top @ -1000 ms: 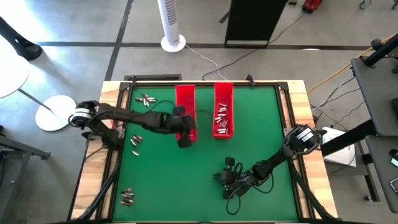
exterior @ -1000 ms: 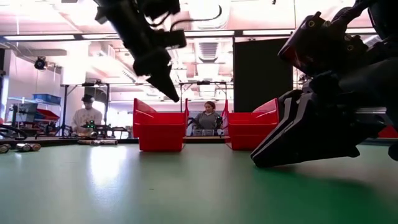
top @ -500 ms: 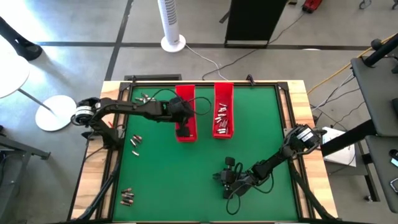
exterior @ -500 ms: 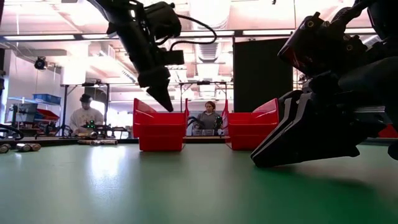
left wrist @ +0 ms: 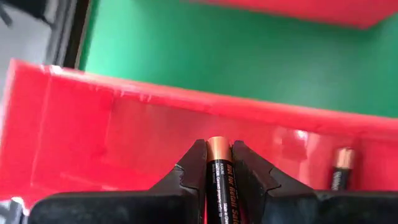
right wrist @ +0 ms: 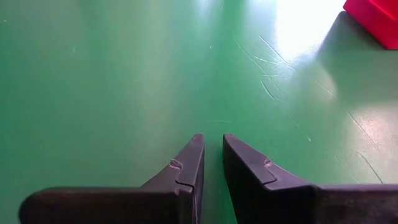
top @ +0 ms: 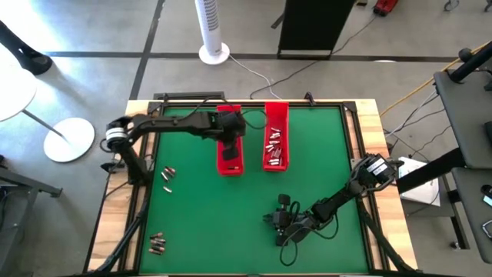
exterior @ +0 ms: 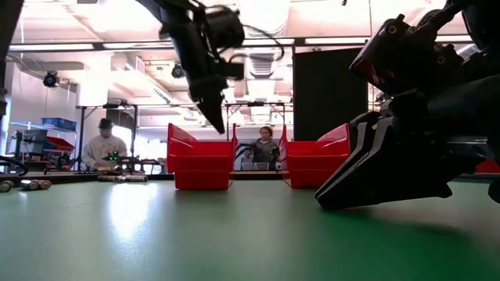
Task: Sort batteries
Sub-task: Put the black battery into the left red bin
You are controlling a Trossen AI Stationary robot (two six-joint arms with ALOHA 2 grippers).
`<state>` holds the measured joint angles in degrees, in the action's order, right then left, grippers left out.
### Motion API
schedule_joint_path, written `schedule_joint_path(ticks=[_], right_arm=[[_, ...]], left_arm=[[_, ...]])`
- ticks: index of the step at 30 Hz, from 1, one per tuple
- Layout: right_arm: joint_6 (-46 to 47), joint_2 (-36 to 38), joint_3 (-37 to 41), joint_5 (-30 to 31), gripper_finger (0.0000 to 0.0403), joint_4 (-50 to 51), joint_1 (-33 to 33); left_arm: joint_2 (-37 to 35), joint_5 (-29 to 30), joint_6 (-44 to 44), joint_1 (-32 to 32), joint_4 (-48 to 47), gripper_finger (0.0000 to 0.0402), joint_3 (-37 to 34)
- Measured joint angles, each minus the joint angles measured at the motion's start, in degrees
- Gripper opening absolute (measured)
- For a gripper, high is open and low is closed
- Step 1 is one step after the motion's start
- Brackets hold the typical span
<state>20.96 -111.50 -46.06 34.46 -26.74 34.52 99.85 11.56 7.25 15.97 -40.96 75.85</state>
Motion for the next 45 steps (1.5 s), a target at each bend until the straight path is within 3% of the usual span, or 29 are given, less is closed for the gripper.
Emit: schedule_joint_path(ticks=[32, 45], right_arm=[[-0.01, 0.00, 0.00, -0.35, 0.0052, 0.78, 0.09], [-0.02, 0.00, 0.00, -0.35, 0.0052, 0.83, 0.09]], left_arm=[[13.27, -4.76, 2.84, 0.17, 4.35, 0.0036, -1.44], [13.67, -5.26, 4.47, -0.17, 4.45, 0.0050, -1.42]])
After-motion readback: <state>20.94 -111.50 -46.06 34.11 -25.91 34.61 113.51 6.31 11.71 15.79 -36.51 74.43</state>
